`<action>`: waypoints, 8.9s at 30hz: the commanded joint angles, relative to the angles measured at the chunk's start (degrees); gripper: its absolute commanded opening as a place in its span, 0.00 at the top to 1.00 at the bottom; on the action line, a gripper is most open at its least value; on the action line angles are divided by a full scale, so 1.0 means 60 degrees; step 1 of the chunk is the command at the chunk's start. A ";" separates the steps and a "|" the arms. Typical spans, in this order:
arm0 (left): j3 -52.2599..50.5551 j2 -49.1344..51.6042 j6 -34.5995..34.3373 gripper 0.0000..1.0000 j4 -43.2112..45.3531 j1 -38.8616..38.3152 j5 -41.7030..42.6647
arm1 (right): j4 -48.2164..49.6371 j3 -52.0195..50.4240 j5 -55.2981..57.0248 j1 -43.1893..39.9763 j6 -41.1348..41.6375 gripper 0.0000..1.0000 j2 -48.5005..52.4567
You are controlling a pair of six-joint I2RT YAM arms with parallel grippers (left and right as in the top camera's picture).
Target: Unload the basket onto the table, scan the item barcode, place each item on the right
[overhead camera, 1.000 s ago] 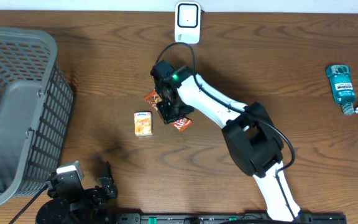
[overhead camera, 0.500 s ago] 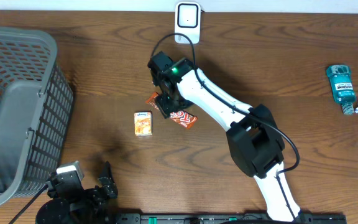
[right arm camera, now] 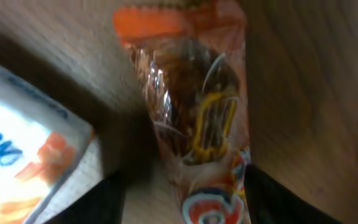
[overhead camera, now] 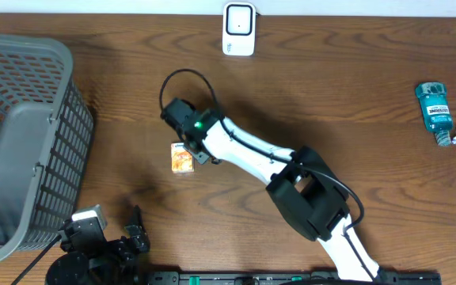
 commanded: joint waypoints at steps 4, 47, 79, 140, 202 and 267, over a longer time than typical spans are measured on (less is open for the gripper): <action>-0.0018 -0.0007 -0.0058 0.02 0.0011 0.0047 0.0087 | 0.1545 -0.1752 0.1140 -0.0233 -0.1392 0.42 0.0073; -0.0018 -0.0007 -0.0058 0.02 0.0011 0.0047 0.0087 | -0.6251 0.0812 -1.4437 -0.3730 -0.8317 0.65 0.0073; -0.0018 -0.0007 -0.0058 0.02 0.0011 0.0047 0.0087 | -0.2441 0.0867 -0.5253 -0.1902 1.2979 0.44 0.0073; -0.0018 -0.0007 -0.0055 0.02 0.0011 0.0047 0.0084 | 0.2033 0.0871 -1.7507 -0.3056 -0.5169 0.99 0.1406; -0.0018 -0.0007 -0.0055 0.02 0.0011 0.0047 0.0087 | -0.2382 0.1894 0.0718 0.1683 0.3169 0.01 0.0696; -0.0018 -0.0007 -0.0055 0.02 0.0011 0.0047 0.0087 | -0.5861 0.0805 -0.5351 -0.1836 -0.4779 0.90 0.0678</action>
